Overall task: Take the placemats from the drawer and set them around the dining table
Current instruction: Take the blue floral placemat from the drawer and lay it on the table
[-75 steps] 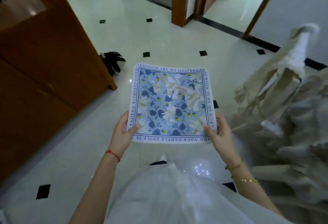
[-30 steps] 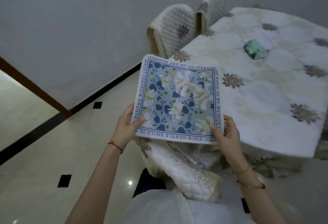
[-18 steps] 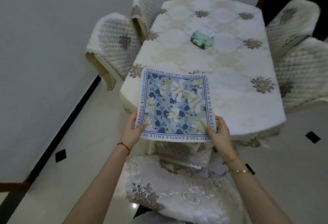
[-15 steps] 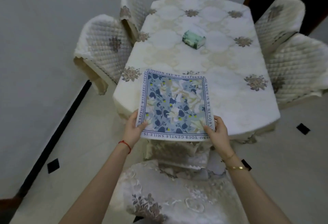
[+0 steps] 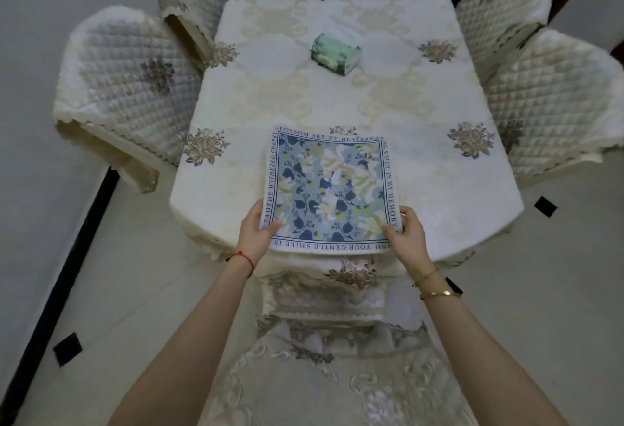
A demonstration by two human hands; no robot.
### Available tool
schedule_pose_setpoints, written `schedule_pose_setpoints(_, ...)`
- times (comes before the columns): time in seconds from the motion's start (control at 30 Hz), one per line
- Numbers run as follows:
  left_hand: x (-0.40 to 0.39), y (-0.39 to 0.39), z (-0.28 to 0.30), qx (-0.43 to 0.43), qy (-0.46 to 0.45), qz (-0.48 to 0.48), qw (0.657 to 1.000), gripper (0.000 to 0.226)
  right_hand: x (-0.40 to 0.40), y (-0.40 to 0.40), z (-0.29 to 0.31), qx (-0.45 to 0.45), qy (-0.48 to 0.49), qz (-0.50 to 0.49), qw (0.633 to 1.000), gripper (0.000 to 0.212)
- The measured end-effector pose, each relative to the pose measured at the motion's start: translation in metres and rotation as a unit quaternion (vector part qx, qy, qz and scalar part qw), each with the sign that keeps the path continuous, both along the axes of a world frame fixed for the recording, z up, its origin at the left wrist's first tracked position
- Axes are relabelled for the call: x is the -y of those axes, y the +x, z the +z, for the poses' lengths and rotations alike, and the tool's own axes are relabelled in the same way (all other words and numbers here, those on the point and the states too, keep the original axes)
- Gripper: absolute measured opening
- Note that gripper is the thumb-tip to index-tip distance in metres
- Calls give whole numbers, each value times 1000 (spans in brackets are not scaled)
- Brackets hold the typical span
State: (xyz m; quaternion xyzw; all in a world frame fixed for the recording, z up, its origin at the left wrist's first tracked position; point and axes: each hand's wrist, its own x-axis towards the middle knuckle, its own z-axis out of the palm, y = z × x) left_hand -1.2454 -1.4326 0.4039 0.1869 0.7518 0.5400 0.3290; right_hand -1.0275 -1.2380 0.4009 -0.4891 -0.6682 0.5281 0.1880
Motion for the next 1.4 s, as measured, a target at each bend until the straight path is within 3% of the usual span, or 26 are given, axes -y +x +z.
schedule_pose_setpoints(0.23, -13, -8, -24, -15, -40, -26, 999, 42, -8, -4, -16, 30, 2, -2, 1000, 34)
schedule_pose_setpoints(0.43, -7, -7, -37, -11, -70, 15, 997, 46, -9, 2, -27, 51, 23, -3, 998, 34)
schedule_pose_setpoints(0.63, -2, -9, -36, -99, -112, 38, 988, 57, -11, 7, -37, 82, 100, 10, 992, 46)
schedule_pose_setpoints(0.77, -3, -14, -34, -212, -142, 18, 967, 52, -22, 9, -49, 165, 246, 73, 952, 55)
schedule_pose_setpoints(0.93, -42, -40, -39, -345, -123, -92, 926, 49, -44, -35, -47, 163, 323, 165, 918, 55)
schedule_pose_setpoints(1.1, -110, -70, -52, -396, -150, -205, 882, 55, -72, -107, -49, 206, 325, 266, 884, 58)
schedule_pose_setpoints(1.4, -158, -94, -75, -431, -225, -281, 828, 64, -101, -174, -74, 240, 324, 349, 846, 70)
